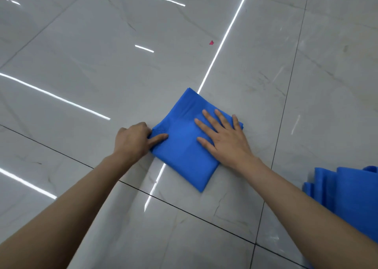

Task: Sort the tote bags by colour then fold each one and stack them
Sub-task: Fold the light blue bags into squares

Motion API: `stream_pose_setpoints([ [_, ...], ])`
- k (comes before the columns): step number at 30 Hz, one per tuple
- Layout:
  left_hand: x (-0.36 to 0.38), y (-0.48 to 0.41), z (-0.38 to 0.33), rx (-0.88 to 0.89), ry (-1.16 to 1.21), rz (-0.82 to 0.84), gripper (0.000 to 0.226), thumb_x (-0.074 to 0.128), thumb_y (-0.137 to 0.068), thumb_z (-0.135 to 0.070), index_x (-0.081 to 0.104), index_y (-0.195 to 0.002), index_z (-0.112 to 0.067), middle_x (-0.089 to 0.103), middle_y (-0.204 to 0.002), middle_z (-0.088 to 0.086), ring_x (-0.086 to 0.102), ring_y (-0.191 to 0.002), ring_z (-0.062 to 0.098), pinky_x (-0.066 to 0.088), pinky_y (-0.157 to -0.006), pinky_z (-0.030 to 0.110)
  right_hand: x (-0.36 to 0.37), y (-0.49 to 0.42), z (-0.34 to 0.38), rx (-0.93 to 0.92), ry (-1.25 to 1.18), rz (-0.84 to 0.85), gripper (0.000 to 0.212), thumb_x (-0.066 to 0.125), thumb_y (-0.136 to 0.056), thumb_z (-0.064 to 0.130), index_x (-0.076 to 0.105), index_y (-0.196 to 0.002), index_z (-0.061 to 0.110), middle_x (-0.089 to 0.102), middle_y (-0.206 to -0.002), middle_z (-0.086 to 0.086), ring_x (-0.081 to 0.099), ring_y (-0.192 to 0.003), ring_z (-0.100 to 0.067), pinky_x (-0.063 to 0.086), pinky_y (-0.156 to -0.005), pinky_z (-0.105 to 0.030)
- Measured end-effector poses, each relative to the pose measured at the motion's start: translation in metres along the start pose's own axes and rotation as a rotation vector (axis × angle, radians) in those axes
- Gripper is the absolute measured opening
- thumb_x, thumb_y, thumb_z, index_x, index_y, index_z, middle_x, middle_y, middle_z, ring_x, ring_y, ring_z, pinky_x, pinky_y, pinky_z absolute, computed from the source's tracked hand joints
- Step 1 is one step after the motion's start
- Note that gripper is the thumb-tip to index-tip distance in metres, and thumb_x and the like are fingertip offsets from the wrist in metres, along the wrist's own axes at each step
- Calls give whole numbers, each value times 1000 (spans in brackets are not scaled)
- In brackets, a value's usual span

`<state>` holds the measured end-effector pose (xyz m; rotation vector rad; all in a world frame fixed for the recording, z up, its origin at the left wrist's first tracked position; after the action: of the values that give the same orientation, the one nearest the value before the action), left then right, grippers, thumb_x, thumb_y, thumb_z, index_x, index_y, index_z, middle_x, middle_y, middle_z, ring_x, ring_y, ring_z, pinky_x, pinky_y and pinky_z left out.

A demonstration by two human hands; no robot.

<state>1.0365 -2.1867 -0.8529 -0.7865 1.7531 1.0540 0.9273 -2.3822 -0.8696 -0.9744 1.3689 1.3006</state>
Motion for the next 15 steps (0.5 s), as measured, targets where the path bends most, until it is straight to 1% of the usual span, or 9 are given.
stream_pose_setpoints([
  [2, -6, 4, 1, -80, 40, -77, 55, 47, -84, -64, 48, -61, -14, 49, -85, 0, 51, -77, 22, 28, -74, 33, 0, -1, 3, 44, -47, -51, 65, -3, -85, 63, 6, -147, 45, -1, -159, 13, -4, -146, -17, -6, -114, -47],
  [4, -14, 18, -2, -162, 60, -286, 42, 58, -84, -54, 58, -87, -12, 50, -108, 7, 49, -101, 28, 29, -88, 39, 0, -1, 5, 70, -92, -134, 58, 7, -92, 57, 19, -147, 43, 11, -158, 10, 8, -146, -20, 4, -115, -49],
  [5, -15, 29, -13, -146, 49, -399, 41, 61, -84, -45, 56, -105, -10, 48, -122, 13, 44, -114, 32, 28, -95, 43, 1, -1, 5, 75, -103, -174, 54, 12, -95, 52, 24, -146, 41, 18, -157, 8, 14, -145, -21, 12, -114, -50],
  [7, -5, 48, -60, 83, 21, -523, 46, 51, -87, -34, 50, -124, -8, 45, -138, 17, 40, -128, 34, 30, -102, 47, 0, -1, 3, 74, -107, -252, 50, 17, -97, 46, 32, -144, 38, 28, -154, 6, 24, -143, -24, 22, -111, -51],
  [8, 9, 54, -81, 204, 28, -488, 47, 43, -88, -33, 50, -128, -9, 45, -141, 14, 41, -131, 31, 31, -103, 47, 0, 0, 3, 64, -100, -287, 49, 20, -98, 44, 35, -143, 36, 31, -153, 4, 28, -141, -25, 25, -110, -51],
  [10, 34, 53, -94, 244, 81, -335, 50, 33, -92, -37, 49, -134, -14, 41, -146, 5, 38, -135, 24, 28, -109, 47, 0, 1, 4, 43, -69, -343, 47, 25, -98, 41, 39, -142, 33, 35, -151, 3, 32, -139, -26, 29, -108, -51],
  [12, 46, 43, -80, 195, 152, -227, 56, 25, -93, -47, 39, -142, -24, 29, -153, -3, 23, -142, 15, 9, -114, 43, 1, 1, 2, 55, -60, -364, 47, 28, -97, 39, 41, -142, 30, 36, -150, 2, 33, -139, -26, 30, -108, -51],
  [14, 47, 36, -67, 190, 130, -263, 59, 20, -91, -53, 28, -145, -32, 16, -155, -9, 7, -144, 9, -8, -114, 38, 1, 1, 3, 87, -52, -365, 48, 27, -97, 39, 40, -143, 30, 35, -151, 2, 32, -139, -26, 29, -108, -51],
  [15, 47, 35, -65, 183, 118, -276, 59, 20, -91, -56, 25, -146, -35, 12, -156, -11, 3, -143, 8, -12, -113, 38, 2, 1, 4, 102, -46, -361, 48, 27, -97, 39, 39, -143, 30, 34, -152, 2, 32, -140, -26, 28, -108, -52],
])
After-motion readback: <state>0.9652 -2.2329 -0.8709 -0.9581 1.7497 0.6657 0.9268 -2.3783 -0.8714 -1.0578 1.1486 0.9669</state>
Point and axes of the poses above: each hand's wrist, its own y-axis away from the middle knuckle, its own x-axis out of the palm, z = x × y, the point moved 7 cm from there along -y, towards the middle knuckle
